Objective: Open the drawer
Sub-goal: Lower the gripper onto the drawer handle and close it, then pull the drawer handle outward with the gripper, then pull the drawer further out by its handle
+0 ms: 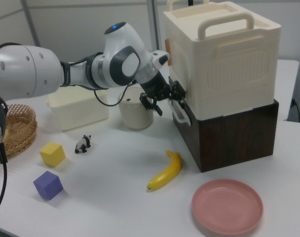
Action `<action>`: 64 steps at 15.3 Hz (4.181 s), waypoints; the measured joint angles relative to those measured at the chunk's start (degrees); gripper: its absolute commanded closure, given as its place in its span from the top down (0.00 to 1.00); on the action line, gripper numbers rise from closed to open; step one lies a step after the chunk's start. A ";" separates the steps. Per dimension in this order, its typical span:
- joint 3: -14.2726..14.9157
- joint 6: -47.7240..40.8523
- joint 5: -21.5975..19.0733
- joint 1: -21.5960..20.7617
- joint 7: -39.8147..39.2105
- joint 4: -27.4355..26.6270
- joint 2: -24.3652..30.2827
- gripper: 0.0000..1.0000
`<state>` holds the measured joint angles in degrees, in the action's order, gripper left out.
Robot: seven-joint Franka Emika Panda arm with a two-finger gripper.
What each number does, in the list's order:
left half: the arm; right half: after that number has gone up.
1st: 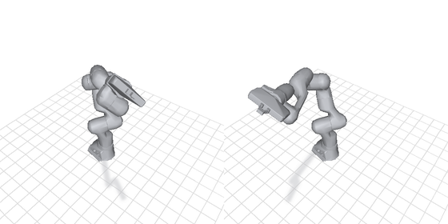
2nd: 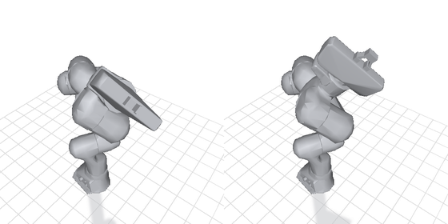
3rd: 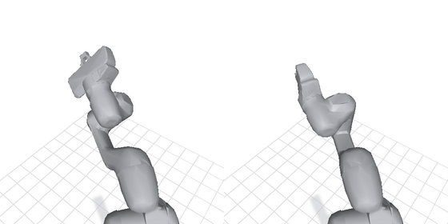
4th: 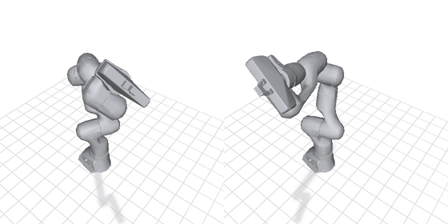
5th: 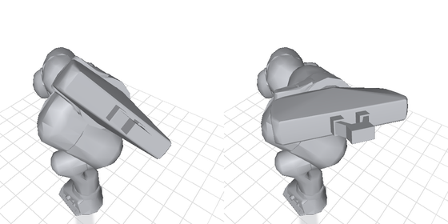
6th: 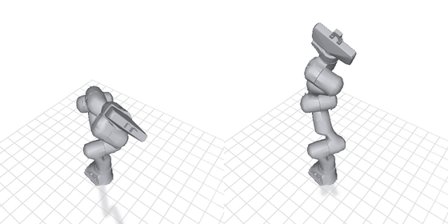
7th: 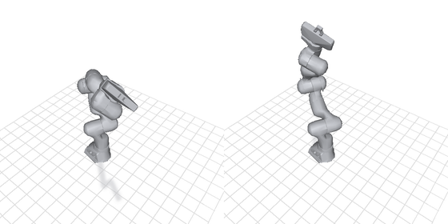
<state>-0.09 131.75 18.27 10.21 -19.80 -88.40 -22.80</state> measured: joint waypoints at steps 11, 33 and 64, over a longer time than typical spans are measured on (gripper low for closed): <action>-0.23 0.59 7.34 -1.09 -0.03 0.45 -0.32 0.86; 0.21 3.12 12.73 -4.26 -0.82 2.28 -4.22 0.09; 0.07 -3.20 9.52 -8.61 -0.96 -5.47 5.97 0.42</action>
<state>-0.02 128.55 27.79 1.60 -20.76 -93.87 -16.83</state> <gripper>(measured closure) 0.577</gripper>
